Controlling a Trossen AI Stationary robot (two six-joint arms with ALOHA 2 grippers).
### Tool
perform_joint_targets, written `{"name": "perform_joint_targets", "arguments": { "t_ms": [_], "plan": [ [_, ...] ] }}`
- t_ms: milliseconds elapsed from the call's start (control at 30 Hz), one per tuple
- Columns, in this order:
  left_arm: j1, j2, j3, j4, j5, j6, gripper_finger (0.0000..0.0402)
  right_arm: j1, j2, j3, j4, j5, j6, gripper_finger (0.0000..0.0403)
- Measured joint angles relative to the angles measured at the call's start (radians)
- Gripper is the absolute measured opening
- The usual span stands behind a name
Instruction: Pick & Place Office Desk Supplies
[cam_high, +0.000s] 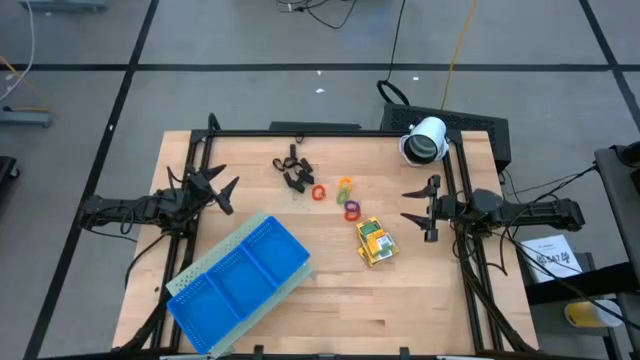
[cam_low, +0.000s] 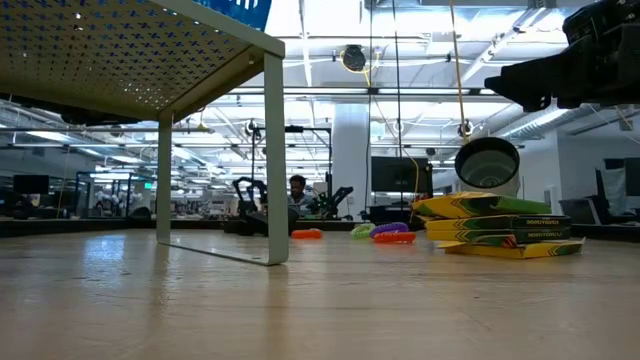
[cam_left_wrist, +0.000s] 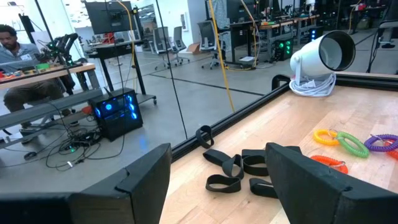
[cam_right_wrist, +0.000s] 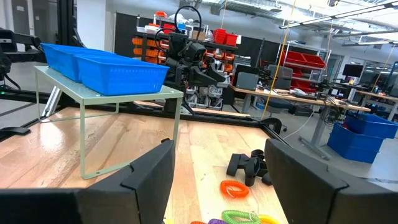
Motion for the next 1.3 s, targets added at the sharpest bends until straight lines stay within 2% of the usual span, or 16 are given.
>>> {"name": "perform_joint_targets", "arguments": {
  "t_ms": [1000, 1067, 1233, 1300],
  "plan": [
    [0.0, 0.0, 0.0, 0.0, 0.0, 0.0, 0.0269, 0.0, 0.0, 0.0, 0.019, 0.0, 0.001, 0.0238],
    [0.0, 0.0, 0.0, 0.0, 0.0, 0.0, 0.0269, 0.0, 0.0, 0.0, 0.043, -0.003, 0.043, 0.0238],
    [0.0, 0.0, 0.0, 0.0, 0.0, 0.0, 0.0269, 0.0, 0.0, 0.0, 0.125, 0.004, 0.383, 0.0238],
    [0.0, 0.0, 0.0, 0.0, 0.0, 0.0, 0.0269, 0.0, 0.0, 0.0, 0.166, 0.004, 0.465, 0.0238]
  ]
}}
